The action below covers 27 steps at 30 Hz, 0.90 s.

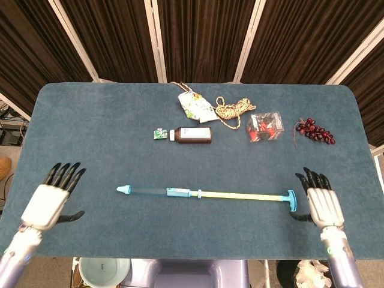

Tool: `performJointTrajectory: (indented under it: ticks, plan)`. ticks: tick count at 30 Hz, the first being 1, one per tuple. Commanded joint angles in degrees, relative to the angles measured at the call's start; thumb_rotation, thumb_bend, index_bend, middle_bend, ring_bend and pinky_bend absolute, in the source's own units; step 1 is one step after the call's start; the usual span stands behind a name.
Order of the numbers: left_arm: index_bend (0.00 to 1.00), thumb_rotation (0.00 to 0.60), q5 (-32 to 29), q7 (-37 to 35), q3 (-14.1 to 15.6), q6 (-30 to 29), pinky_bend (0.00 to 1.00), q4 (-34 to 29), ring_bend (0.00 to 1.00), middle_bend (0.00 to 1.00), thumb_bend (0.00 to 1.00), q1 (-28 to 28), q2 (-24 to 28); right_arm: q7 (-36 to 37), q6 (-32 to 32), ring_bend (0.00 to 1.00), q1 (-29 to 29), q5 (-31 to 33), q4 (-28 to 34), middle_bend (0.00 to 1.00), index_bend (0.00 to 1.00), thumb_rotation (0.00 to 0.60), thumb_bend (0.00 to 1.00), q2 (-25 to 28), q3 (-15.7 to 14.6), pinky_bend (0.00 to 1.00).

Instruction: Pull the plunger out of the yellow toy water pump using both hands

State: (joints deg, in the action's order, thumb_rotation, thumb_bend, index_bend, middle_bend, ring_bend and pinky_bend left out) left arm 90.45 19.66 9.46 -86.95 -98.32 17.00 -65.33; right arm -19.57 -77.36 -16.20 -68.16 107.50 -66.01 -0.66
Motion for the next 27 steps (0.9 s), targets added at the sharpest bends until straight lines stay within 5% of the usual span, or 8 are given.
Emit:
performJointTrajectory:
  ticks: [1, 10, 27]
  plan:
    - [0.0, 0.6, 2.5, -3.5, 2.0, -3.2, 0.01, 1.5, 0.0, 0.0, 0.05, -3.7, 0.4, 5.3, -5.3, 0.0, 5.4, -10.5, -2.2, 0.0, 0.06, 0.6, 0.11, 1.3, -5.3, 0.0]
    - [0.0, 0.6, -0.6, -9.4, 1.1, -6.9, 0.0, 3.7, 0.0, 0.0, 0.05, -10.1, 1.6, 14.4, -12.4, 0.0, 11.7, -14.3, -9.5, 0.0, 0.0, 0.6, 0.09, 0.9, -4.9, 0.0]
    - [0.0, 0.6, -2.0, -10.4, -3.1, -4.2, 0.0, 3.9, 0.0, 0.0, 0.05, -11.7, 1.3, 14.4, -9.7, 0.0, 13.3, -11.8, -7.6, 0.0, 0.0, 0.6, 0.12, 0.9, -1.6, 0.0]
